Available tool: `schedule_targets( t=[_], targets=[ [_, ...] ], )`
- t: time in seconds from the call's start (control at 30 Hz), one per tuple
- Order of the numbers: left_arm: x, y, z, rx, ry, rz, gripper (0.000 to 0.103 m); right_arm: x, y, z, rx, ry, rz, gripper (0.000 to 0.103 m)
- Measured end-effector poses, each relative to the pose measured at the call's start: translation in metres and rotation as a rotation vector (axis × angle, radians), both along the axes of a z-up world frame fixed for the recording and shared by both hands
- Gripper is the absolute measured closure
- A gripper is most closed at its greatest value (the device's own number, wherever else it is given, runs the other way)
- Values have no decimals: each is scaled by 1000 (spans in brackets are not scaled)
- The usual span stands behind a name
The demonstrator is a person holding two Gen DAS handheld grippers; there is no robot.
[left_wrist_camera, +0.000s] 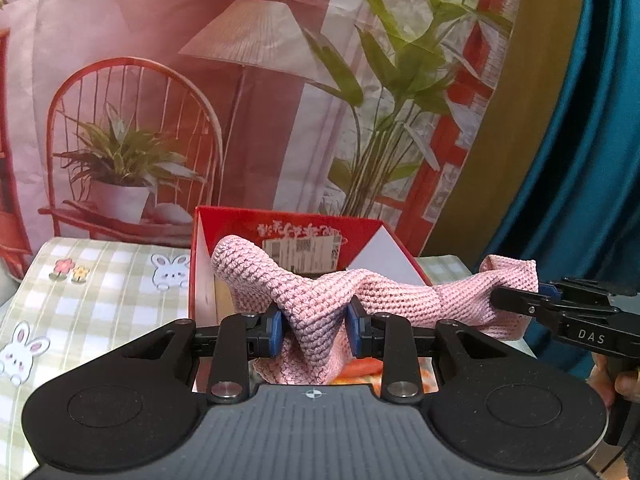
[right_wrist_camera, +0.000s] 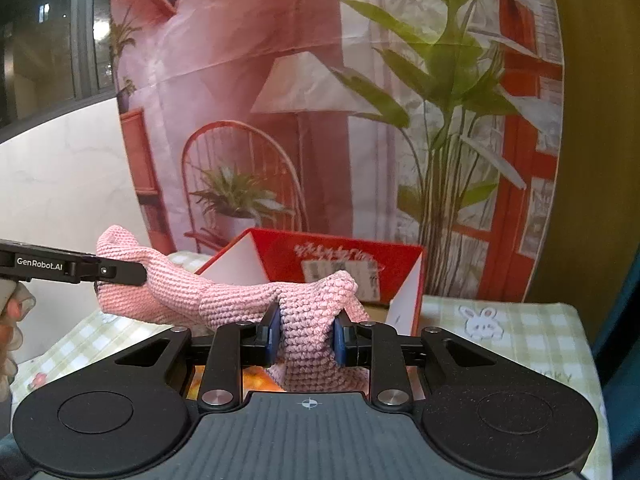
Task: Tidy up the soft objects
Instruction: 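Lift the pink cloth with both grippers and carry it over the red box, then lower the pink cloth into the box and open both grippers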
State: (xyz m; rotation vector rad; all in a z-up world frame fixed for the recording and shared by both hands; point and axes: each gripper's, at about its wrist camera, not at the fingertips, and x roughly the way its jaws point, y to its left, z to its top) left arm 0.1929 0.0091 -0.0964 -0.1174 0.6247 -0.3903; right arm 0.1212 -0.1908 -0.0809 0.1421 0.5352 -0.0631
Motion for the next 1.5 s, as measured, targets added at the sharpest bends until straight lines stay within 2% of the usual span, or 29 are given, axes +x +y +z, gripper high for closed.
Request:
schedule_targets(
  t=[0.37,0.7,0.87,1.2,1.27,1.33,1.4,1.47,1.5],
  targets=[
    [60,-19,-13,40,45,9,71,59,-24,-9,-48,46,-17,79],
    [105,-29,-37,109,114,-16,71,111,-36,-44,-67,150,-22,79],
    [116,-32,-58,172,179,-37,71,127,-36,-64,-16,215,17,79],
    [129,-35,-84,205,256,-42,69,153,-33,-101,65,302,20,79],
    [129,-35,-84,209,253,-44,61,156,-32,-105,62,306,16,78],
    [128,-36,-83,206,236,-44,42,156,-32,-107,57,301,8,69],
    [124,-36,-79,200,209,-46,34,153,-32,-107,52,275,1,63],
    [121,-38,-74,196,189,-55,26,149,-31,-103,42,248,-7,51],
    [118,-39,-71,197,178,-56,23,146,-30,-100,32,230,-14,41]
  ],
)
